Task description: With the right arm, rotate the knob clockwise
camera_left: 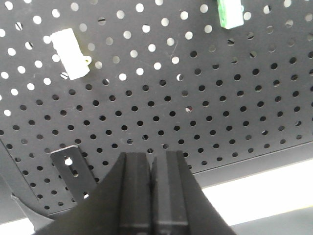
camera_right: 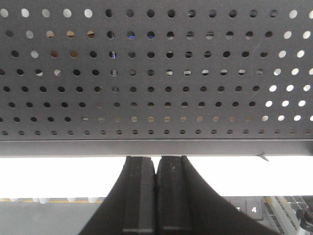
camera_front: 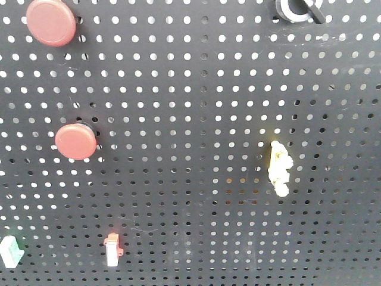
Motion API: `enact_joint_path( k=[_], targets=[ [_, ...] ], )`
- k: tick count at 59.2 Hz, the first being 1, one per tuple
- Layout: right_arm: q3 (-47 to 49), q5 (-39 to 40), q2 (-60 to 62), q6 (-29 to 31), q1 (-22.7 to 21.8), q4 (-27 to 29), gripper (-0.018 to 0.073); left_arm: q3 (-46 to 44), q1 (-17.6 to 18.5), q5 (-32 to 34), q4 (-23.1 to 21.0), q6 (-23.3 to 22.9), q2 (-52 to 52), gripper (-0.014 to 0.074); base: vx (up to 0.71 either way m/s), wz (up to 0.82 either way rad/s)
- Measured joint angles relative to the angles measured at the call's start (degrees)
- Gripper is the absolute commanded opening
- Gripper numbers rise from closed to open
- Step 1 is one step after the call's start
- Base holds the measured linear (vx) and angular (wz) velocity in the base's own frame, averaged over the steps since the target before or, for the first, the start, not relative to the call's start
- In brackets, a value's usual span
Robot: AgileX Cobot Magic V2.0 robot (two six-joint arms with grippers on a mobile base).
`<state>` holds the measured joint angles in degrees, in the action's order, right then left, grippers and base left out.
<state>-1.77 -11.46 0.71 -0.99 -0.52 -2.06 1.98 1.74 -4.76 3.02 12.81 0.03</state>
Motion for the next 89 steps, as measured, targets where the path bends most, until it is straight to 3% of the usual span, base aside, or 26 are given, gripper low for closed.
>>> enact_joint_path(
  k=[21, 30, 40, 51, 75, 89],
  targets=[
    [1.05, 14.71, 0.0, 0.0, 0.0, -0.2, -0.0011, 0.0, 0.0, 0.0, 0.0, 0.0, 0.0, -0.0006, 0.0, 0.0],
    [12.63, 12.31, -1.42, 0.0, 0.0, -0.46, -0.0011, 0.0, 0.0, 0.0, 0.0, 0.0, 0.0, -0.0006, 0.0, 0.0],
    [30.02, 9.81, -12.92, 0.29, 0.0, -0.46, -0.0011, 0.0, 0.0, 0.0, 0.0, 0.0, 0.0, -0.0006, 0.0, 0.0],
    [41.92, 8.18, -25.35, 0.24, 0.0, -0.09, -0.0011, 0.0, 0.0, 0.0, 0.0, 0.0, 0.0, -0.0006, 0.0, 0.0],
    [44.97, 10.46, -31.27, 0.18, 0.0, 10.5, -0.0008, 0.0, 0.0, 0.0, 0.0, 0.0, 0.0, -0.0006, 0.0, 0.0],
    [51.95, -0.54, -35.8, 0.99, 0.0, 14.25, -0.0008, 0.0, 0.0, 0.0, 0.0, 0.0, 0.0, -0.0006, 0.0, 0.0]
  ],
)
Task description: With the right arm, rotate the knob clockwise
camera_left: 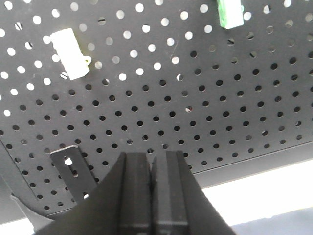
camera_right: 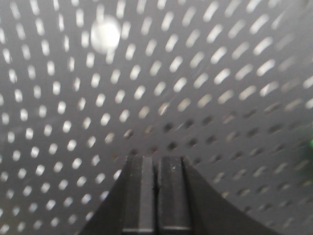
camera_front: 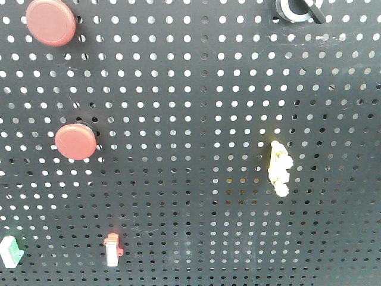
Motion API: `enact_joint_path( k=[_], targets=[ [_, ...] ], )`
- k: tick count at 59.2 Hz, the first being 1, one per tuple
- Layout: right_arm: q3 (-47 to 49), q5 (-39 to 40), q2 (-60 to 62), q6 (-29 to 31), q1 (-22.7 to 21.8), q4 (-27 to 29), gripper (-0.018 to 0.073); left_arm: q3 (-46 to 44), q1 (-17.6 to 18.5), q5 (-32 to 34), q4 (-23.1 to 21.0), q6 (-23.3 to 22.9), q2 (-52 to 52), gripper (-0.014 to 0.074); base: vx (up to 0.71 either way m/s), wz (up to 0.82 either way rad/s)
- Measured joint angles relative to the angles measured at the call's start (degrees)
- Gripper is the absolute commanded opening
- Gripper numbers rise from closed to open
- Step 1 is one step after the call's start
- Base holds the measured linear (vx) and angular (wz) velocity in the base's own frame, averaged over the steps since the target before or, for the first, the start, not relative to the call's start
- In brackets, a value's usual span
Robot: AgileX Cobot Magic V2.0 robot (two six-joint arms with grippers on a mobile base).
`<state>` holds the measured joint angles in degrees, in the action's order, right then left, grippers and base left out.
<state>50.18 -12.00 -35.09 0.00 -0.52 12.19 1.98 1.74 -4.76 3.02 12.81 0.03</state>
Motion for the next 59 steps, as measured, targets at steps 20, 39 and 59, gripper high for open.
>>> enact_joint_path(
  k=[20, 39, 59],
  targets=[
    [14.27, -9.13, -12.27, 31.84, 12.95, 25.86, -0.0006, 0.0, 0.0, 0.0, 0.0, 0.0, 0.0, -0.0006, 0.0, 0.0],
    [16.09, -2.87, -20.48, 51.16, 38.6, 37.78, -0.0006, 0.0, 0.0, 0.0, 0.0, 0.0, 0.0, -0.0006, 0.0, 0.0],
    [16.02, 12.0, -25.23, 64.42, 52.25, 35.3, -0.0006, 0.0, 0.0, 0.0, 0.0, 0.0, 0.0, -0.0006, 0.0, 0.0]
  ],
)
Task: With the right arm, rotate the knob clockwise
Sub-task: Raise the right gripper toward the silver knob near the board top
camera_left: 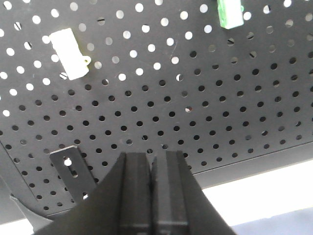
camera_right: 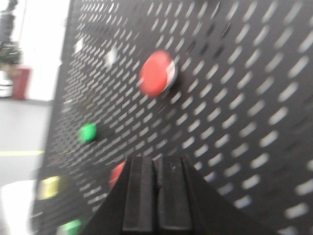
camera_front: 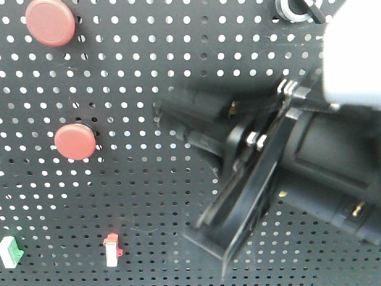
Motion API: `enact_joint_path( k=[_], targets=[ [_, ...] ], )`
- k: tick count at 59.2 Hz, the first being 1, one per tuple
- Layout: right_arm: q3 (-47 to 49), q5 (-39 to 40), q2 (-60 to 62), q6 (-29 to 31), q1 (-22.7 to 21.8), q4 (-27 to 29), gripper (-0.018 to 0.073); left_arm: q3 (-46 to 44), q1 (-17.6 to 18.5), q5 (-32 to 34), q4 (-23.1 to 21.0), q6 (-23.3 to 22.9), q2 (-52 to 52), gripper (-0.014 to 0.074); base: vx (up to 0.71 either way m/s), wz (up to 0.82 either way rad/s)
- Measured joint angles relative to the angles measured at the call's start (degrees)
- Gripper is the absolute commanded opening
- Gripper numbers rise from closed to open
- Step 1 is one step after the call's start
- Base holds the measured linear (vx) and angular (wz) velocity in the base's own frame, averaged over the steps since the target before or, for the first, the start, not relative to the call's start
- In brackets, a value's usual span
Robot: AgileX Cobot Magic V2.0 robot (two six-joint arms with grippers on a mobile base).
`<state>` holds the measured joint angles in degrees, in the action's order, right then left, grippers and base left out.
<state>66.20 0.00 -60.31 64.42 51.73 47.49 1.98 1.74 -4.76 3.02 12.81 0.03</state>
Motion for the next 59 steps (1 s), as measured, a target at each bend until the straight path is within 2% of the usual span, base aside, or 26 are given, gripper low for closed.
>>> enact_joint_path(
  k=[11, 20, 26, 34, 37, 41, 46, 59],
  targets=[
    [0.0, 3.49, 4.56, 10.33, 0.0, 0.22, -0.0006, 0.0, 0.0, 0.0, 0.0, 0.0, 0.0, -0.0006, 0.0, 0.0],
    [0.06, 7.73, 8.86, 20.88, 0.0, 5.83, -0.0006, 0.0, 0.0, 0.0, 0.0, 0.0, 0.0, -0.0006, 0.0, 0.0],
    [0.21, 11.52, 10.35, 31.82, 0.0, 13.42, -0.0006, 0.0, 0.0, 0.0, 0.0, 0.0, 0.0, -0.0006, 0.0, 0.0],
    [0.28, 17.8, 10.96, 50.49, 0.0, 29.19, -0.0006, 0.0, 0.0, 0.0, 0.0, 0.0, 0.0, -0.0006, 0.0, 0.0],
    [0.28, 20.4, 10.96, 54.34, 0.0, 34.3, -0.0006, 0.0, 0.0, 0.0, 0.0, 0.0, 0.0, -0.0006, 0.0, 0.0],
    [0.28, 23.16, 10.89, 56.6, 0.0, 38.83, -0.0006, 0.0, 0.0, 0.0, 0.0, 0.0, 0.0, -0.0006, 0.0, 0.0],
    [0.28, 25.03, 10.52, 57.74, 0.0, 41.39, -0.0006, 0.0, 0.0, 0.0, 0.0, 0.0, 0.0, -0.0006, 0.0, 0.0],
    [-0.01, 28.34, 8.81, 58.01, 0.0, 41.71, -0.0006, 0.0, 0.0, 0.0, 0.0, 0.0, 0.0, -0.0006, 0.0, 0.0]
  ],
)
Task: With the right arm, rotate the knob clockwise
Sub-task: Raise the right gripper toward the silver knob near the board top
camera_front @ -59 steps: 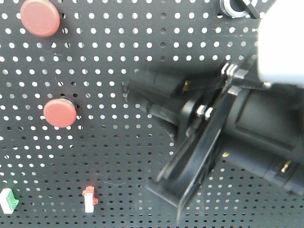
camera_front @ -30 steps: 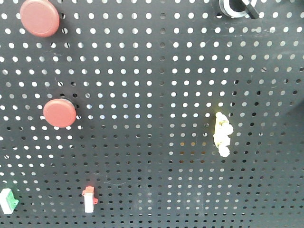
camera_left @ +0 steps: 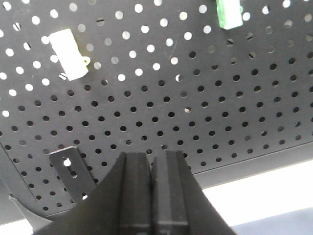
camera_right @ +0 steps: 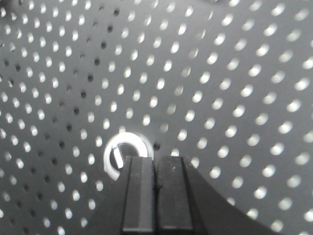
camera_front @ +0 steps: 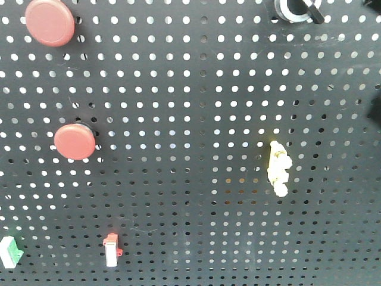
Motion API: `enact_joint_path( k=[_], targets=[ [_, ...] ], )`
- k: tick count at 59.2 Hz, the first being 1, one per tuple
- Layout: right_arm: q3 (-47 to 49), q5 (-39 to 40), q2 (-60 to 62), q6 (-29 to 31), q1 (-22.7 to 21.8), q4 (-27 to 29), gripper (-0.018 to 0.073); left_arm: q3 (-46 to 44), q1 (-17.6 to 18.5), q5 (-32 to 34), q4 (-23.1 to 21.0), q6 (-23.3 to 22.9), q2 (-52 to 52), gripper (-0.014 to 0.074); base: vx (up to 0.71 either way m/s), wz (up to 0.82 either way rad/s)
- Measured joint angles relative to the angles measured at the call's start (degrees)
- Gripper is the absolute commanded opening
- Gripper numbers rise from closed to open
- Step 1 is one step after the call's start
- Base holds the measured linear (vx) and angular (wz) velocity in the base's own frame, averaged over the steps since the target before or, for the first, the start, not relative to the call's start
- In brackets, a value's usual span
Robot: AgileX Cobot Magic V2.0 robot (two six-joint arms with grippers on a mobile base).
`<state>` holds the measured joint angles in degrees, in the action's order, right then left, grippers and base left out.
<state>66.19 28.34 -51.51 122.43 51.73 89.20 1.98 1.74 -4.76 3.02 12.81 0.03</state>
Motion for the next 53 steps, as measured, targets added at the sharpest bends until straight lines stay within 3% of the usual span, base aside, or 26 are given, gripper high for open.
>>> enact_joint_path(
  k=[14, 21, 32, 53],
  targets=[
    [-0.5, 12.53, -0.59, 0.0, 0.0, 1.44, -0.0005, 0.0, 0.0, 0.0, 0.0, 0.0, 0.0, -0.0006, 0.0, 0.0],
    [-0.5, 14.2, -0.59, 0.0, 0.0, 1.0, -0.0005, 0.0, 0.0, 0.0, 0.0, 0.0, 0.0, -0.0006, 0.0, 0.0],
    [-0.5, 9.98, -0.59, 0.0, 0.0, 1.39, -0.0005, 0.0, 0.0, 0.0, 0.0, 0.0, 0.0, -0.0006, 0.0, 0.0],
    [-0.5, -5.39, -0.66, 0.0, 0.0, 0.88, -0.0005, 0.0, 0.0, 0.0, 0.0, 0.0, 0.0, -0.0006, 0.0, 0.0]
  ],
)
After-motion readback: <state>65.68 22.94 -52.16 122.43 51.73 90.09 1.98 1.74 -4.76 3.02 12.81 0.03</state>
